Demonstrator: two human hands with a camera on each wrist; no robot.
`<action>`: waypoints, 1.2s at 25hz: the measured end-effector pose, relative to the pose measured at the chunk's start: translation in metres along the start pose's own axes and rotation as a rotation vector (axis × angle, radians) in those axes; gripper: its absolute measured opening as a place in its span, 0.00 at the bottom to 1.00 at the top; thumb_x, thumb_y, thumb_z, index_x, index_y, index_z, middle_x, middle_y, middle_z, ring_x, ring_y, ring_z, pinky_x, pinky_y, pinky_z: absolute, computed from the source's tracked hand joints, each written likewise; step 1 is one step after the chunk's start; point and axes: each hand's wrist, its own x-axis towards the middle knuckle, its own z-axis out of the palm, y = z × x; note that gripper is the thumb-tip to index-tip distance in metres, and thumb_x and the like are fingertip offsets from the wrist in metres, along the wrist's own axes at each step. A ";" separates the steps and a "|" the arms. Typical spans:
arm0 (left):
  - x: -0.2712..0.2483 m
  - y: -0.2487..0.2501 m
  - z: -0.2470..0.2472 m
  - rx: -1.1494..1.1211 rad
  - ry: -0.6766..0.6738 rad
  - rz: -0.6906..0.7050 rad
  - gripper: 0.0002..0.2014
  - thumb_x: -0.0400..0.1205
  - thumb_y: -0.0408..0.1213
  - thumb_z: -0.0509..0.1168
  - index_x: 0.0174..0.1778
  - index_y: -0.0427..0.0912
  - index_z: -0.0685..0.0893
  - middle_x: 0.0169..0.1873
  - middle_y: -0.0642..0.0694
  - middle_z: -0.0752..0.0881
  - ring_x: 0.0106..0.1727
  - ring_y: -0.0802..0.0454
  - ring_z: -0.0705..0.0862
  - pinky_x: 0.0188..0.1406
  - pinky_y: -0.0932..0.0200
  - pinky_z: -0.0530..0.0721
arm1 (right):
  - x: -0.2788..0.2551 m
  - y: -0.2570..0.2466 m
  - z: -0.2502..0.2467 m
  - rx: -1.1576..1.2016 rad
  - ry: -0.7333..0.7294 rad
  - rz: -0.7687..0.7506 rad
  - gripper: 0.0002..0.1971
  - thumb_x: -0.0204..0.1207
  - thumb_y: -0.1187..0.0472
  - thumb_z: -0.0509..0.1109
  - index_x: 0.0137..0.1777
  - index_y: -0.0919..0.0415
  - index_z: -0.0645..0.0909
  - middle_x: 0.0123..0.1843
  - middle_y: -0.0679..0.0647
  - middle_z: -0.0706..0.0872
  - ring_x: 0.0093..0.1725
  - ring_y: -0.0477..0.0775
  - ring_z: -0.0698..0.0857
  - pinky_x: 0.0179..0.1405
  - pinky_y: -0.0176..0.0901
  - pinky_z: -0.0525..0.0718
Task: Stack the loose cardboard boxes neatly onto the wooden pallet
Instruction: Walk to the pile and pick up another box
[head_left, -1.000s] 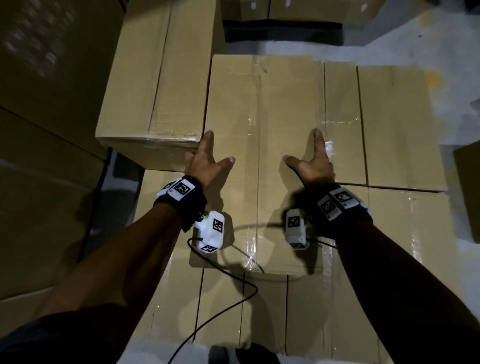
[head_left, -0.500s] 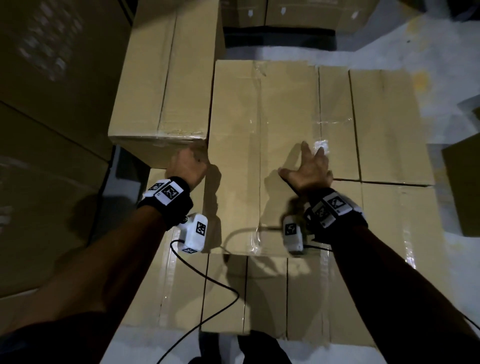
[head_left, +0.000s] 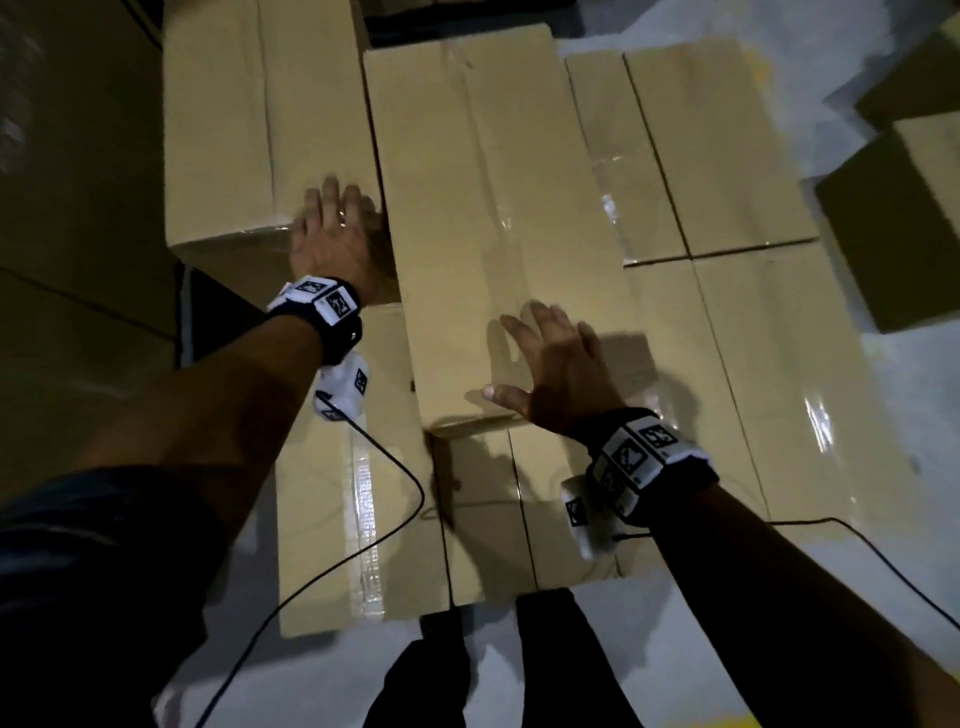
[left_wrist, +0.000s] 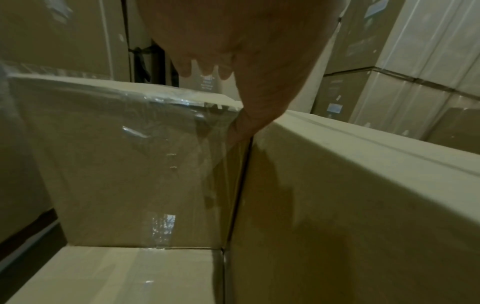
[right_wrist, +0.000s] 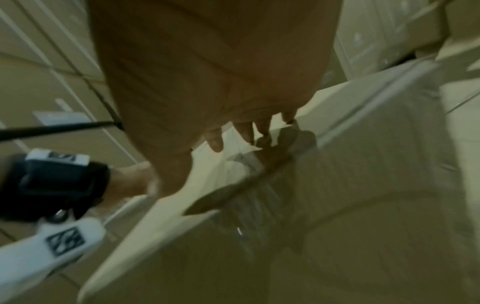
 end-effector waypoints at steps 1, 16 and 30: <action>0.005 -0.002 0.005 0.027 -0.001 0.003 0.50 0.79 0.33 0.72 0.87 0.41 0.41 0.87 0.39 0.40 0.87 0.38 0.43 0.85 0.41 0.46 | -0.005 0.001 0.007 -0.035 -0.006 -0.022 0.51 0.70 0.25 0.67 0.88 0.49 0.58 0.90 0.61 0.54 0.89 0.62 0.51 0.85 0.63 0.49; 0.055 -0.017 0.032 0.053 0.168 0.089 0.47 0.79 0.38 0.72 0.86 0.36 0.48 0.86 0.36 0.53 0.82 0.34 0.59 0.77 0.38 0.63 | -0.016 0.012 0.071 -0.235 0.430 -0.129 0.57 0.56 0.35 0.86 0.83 0.47 0.63 0.84 0.63 0.69 0.83 0.67 0.69 0.81 0.67 0.62; 0.064 -0.027 0.032 0.041 0.124 0.178 0.51 0.80 0.47 0.73 0.87 0.55 0.40 0.88 0.41 0.45 0.87 0.37 0.50 0.84 0.41 0.55 | 0.068 0.004 0.024 -0.284 0.255 -0.040 0.56 0.56 0.33 0.84 0.85 0.41 0.63 0.88 0.57 0.63 0.86 0.64 0.63 0.82 0.67 0.59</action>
